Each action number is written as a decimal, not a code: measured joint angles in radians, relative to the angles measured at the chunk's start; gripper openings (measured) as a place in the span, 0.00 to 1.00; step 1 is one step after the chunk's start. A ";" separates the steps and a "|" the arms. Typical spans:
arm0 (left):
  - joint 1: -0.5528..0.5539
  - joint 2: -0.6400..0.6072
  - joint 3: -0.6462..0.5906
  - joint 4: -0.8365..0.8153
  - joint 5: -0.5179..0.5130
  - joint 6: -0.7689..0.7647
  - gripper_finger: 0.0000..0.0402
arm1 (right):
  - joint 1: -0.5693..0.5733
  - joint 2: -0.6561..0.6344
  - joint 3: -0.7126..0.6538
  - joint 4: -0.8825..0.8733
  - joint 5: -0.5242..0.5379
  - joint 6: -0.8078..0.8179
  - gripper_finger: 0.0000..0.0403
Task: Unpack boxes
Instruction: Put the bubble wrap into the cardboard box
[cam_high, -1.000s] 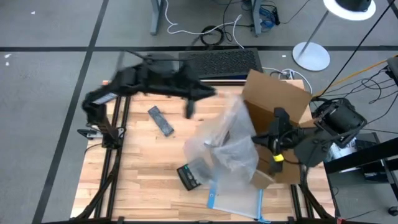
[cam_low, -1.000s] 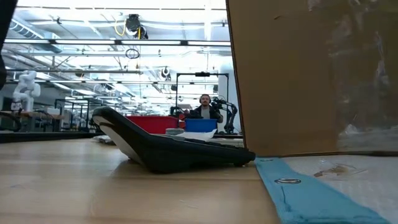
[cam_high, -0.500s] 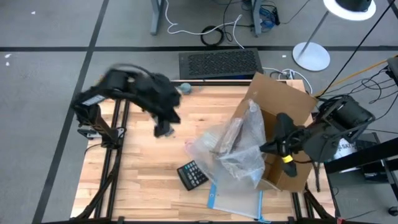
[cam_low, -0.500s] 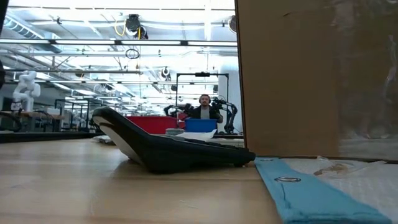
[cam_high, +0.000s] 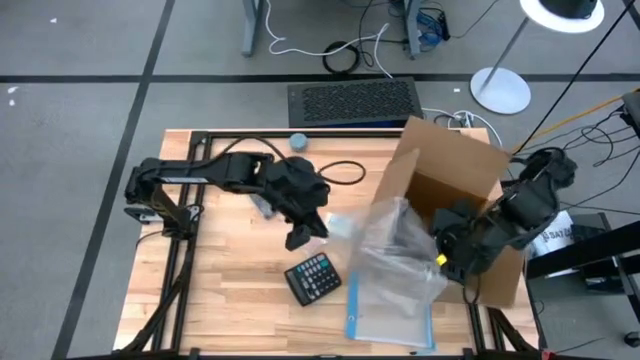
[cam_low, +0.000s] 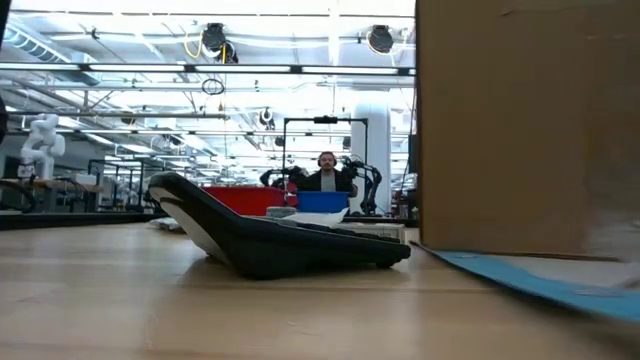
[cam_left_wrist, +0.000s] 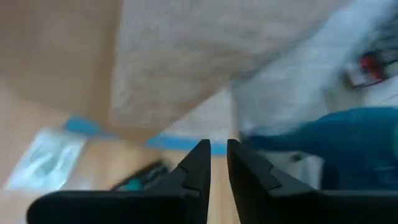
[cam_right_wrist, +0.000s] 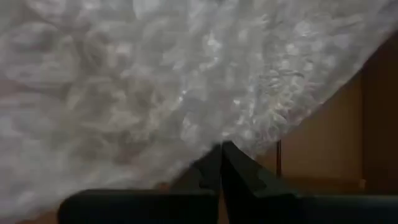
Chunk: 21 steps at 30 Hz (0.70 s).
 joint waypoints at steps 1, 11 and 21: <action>-0.005 0.002 -0.007 0.042 0.010 -0.015 0.14 | -0.002 -0.011 -0.031 0.001 -0.028 0.017 0.00; -0.031 0.007 0.053 0.296 0.015 -0.067 0.14 | -0.003 -0.022 -0.063 -0.009 -0.064 0.082 0.00; -0.043 -0.006 0.052 0.091 0.007 -0.031 0.14 | -0.003 -0.023 0.175 -0.008 0.045 0.095 0.19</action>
